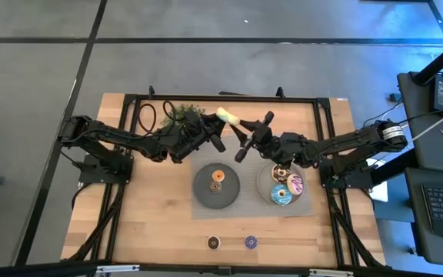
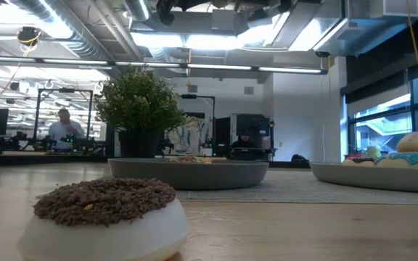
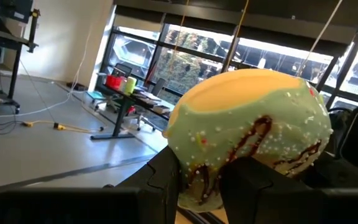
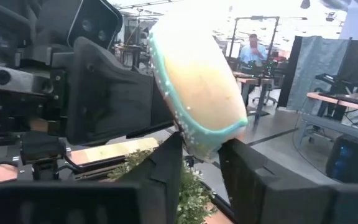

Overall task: Pick & Place donuts
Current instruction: Put the large light blue donut on the light gray plate

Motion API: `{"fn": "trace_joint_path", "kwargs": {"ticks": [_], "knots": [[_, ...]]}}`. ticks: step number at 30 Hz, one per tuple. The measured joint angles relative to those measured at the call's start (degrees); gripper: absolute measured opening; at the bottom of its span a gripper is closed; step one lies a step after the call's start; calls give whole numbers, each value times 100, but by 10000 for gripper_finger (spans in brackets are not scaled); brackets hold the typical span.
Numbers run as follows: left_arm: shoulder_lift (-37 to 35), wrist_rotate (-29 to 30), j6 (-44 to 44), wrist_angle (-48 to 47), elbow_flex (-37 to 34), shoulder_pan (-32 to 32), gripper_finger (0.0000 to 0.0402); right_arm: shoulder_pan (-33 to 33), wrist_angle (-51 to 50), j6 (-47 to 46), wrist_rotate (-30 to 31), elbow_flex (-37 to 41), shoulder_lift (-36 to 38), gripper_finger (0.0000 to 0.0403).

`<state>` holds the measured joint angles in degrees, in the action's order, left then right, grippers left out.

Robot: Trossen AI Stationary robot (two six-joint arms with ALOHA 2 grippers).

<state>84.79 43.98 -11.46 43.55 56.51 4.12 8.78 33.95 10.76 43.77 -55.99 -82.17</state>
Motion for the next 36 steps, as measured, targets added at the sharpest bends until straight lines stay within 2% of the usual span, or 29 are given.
{"fn": "trace_joint_path", "kwargs": {"ticks": [7, 10, 18, 24, 28, 36], "knots": [[0, -8, 21, -44, 0, 20, 90, 2, -2, 13, -15, 0, 0, 28], [0, -6, 24, -45, 0, 35, 90, 4, -2, 24, -31, 0, 2, 11], [-6, -85, 64, -292, 2, 37, 96, 4, -23, 0, 16, 0, 2, 30], [-60, -111, 208, -359, 2, 101, 146, 8, -66, 48, 46, 0, 9, 16], [-116, 27, 177, -662, 2, 224, 182, 37, -114, 28, 356, 0, 11, 19], [-247, 370, 179, -1310, 0, 526, 219, 55, -223, 199, 621, -11, 185, 19]]}}
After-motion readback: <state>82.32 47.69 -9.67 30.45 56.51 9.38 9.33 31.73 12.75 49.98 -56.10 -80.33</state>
